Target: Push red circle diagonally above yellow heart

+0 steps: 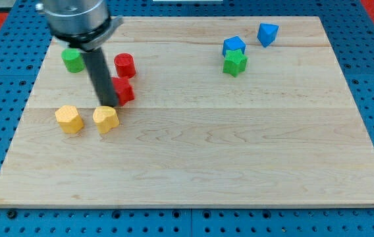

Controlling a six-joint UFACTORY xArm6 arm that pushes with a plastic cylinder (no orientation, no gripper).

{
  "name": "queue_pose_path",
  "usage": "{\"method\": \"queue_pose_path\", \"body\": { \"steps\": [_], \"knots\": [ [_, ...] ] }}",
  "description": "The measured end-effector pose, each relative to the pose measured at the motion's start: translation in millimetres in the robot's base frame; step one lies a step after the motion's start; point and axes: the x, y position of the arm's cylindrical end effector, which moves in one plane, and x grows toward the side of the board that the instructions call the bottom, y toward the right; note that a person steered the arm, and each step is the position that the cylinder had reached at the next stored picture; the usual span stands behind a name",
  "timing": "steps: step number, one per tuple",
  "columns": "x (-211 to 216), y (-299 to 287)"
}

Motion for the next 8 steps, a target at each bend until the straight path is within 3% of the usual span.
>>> {"method": "queue_pose_path", "body": {
  "steps": [1,2,3,5,6,8],
  "knots": [
    [-30,31],
    [-91,33],
    [-58,53],
    [-60,-49],
    [-107,-25],
    [-158,66]
  ]
}}
